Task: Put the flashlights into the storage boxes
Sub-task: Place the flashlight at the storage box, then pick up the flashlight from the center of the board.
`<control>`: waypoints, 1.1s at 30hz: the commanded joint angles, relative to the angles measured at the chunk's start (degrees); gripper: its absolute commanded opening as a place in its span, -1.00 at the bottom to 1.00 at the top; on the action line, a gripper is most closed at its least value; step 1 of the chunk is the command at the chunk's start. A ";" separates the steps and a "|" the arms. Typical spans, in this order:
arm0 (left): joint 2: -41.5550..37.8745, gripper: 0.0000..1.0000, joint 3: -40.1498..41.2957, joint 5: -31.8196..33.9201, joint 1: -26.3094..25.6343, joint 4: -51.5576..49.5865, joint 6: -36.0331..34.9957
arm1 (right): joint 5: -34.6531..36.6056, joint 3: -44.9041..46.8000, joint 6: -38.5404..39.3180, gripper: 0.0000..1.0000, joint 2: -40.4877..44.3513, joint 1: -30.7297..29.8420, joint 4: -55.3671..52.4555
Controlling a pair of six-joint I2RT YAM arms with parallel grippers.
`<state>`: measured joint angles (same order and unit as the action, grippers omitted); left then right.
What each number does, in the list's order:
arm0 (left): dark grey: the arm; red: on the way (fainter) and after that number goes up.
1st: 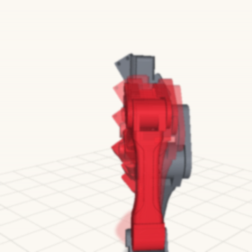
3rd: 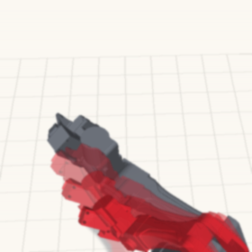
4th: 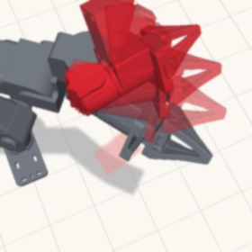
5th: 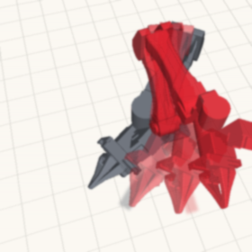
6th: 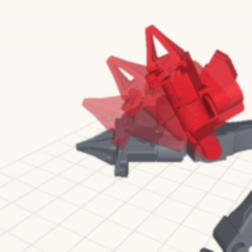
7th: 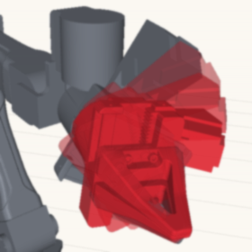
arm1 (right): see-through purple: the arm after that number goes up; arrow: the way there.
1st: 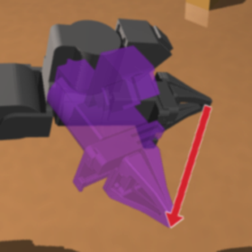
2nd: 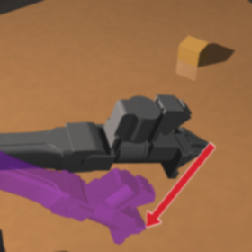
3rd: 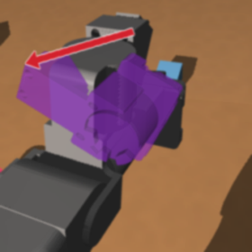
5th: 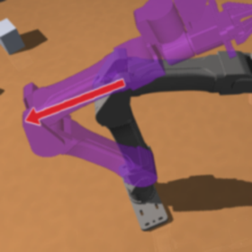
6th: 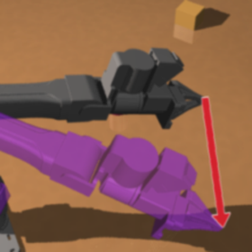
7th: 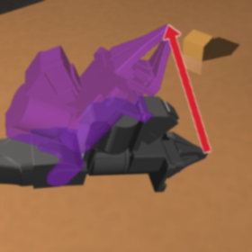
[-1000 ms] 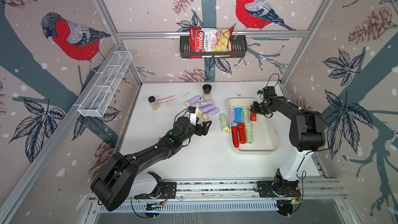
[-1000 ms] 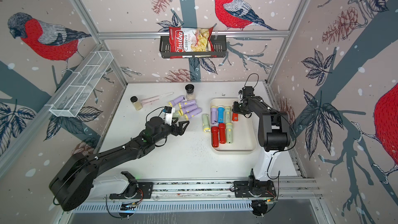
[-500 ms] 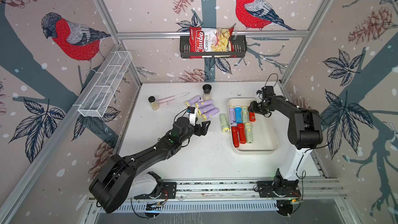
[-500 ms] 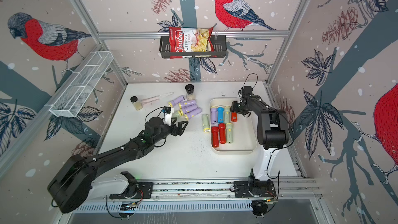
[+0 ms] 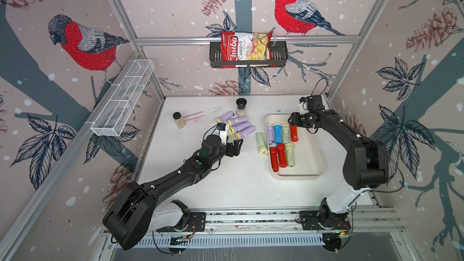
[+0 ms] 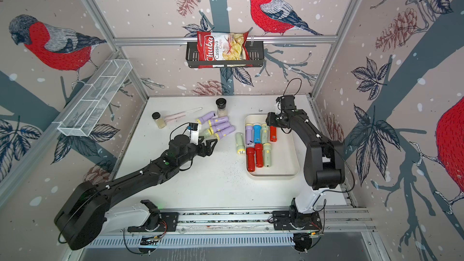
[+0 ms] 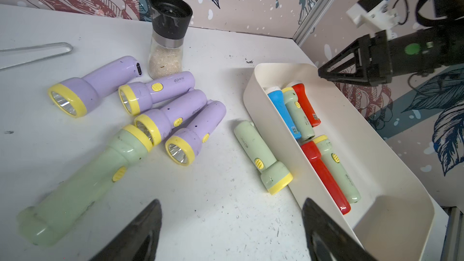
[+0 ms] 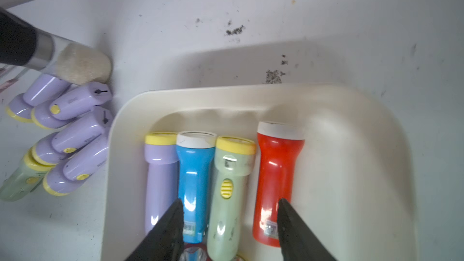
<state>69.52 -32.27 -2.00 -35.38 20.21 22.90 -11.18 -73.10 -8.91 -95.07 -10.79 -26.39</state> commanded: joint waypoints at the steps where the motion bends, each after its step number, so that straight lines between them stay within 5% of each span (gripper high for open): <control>1: -0.82 0.68 -0.60 0.94 1.02 -3.29 2.47 | 4.63 2.67 -0.16 0.20 4.35 -4.36 2.01; 9: -1.58 0.60 -0.34 -3.58 5.01 -6.52 4.41 | 7.65 12.71 -1.36 0.21 13.10 -19.21 11.16; 18: 3.14 0.58 -5.62 -4.07 9.53 -17.69 1.52 | 8.08 13.69 -3.66 0.21 11.91 -29.33 15.08; 27: 16.08 0.49 -19.87 3.54 12.50 -32.10 -5.28 | 8.10 13.55 -3.40 0.21 10.69 -31.66 17.49; 33: 26.52 0.32 -28.97 0.90 15.23 -37.58 -9.78 | 8.72 15.13 -3.14 0.21 10.71 -31.54 18.39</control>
<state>92.99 -58.35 0.01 -21.15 -12.51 16.75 -3.27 -58.50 -11.94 -84.42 -42.33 -10.13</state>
